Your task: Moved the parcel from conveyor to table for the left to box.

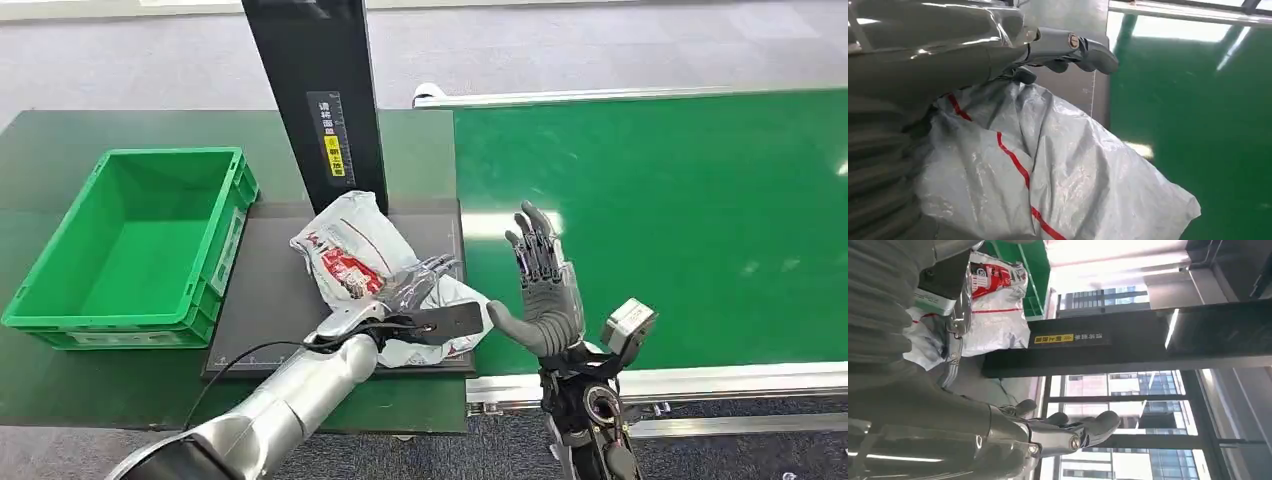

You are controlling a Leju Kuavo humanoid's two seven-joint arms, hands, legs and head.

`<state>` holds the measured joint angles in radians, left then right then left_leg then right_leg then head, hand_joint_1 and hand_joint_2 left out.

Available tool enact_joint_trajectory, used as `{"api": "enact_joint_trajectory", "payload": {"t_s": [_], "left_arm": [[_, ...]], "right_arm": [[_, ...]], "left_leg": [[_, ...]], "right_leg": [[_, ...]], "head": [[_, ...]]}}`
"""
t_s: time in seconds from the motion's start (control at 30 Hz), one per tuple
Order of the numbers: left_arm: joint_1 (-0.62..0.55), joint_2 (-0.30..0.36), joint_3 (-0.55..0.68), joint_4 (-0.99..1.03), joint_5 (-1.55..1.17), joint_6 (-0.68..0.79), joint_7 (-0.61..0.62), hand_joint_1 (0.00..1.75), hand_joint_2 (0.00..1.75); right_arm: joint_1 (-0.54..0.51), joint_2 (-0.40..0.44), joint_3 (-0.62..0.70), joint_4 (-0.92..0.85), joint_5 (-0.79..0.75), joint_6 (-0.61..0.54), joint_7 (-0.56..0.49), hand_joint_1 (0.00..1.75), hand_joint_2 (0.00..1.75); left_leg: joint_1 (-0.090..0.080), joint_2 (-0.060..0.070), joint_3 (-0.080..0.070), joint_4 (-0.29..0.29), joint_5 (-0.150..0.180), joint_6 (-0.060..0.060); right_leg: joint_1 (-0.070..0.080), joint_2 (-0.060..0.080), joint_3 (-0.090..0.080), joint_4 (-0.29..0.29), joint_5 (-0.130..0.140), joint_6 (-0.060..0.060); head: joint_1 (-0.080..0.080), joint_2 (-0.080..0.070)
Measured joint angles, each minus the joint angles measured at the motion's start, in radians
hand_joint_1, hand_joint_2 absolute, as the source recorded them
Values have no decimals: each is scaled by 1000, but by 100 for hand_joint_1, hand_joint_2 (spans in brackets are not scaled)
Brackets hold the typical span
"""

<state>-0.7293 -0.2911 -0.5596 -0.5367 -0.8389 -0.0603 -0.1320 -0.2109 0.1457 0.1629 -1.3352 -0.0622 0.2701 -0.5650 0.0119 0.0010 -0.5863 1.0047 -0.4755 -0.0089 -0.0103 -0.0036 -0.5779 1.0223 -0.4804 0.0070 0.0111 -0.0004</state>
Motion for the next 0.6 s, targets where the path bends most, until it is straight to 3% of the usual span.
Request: {"api": "enact_joint_trajectory", "payload": {"t_s": [0.07, 0.13, 0.6], "left_arm": [[-3, 0, -7, 8, -17, -9, 18, 161, 175], [-4, -2, -13, 16, -44, -12, 39, 175, 175], [6, -4, -9, 30, -139, 24, 75, 175, 175]], "right_arm": [[-1, 0, -1, 2, 3, -1, 5, 0, 175], [-5, 3, -4, 6, 6, -1, 20, 0, 175], [-12, 14, -32, 40, 10, -5, 92, 0, 175]], "left_leg": [[0, 0, 0, 0, 0, 0], [0, 0, 0, 0, 0, 0], [0, 0, 3, 0, 0, 0]], "right_leg": [[0, 0, 0, 0, 0, 0], [0, 0, 0, 0, 0, 0], [0, 0, 3, 0, 0, 0]], "head": [[0, 0], [0, 0], [0, 0]]}}
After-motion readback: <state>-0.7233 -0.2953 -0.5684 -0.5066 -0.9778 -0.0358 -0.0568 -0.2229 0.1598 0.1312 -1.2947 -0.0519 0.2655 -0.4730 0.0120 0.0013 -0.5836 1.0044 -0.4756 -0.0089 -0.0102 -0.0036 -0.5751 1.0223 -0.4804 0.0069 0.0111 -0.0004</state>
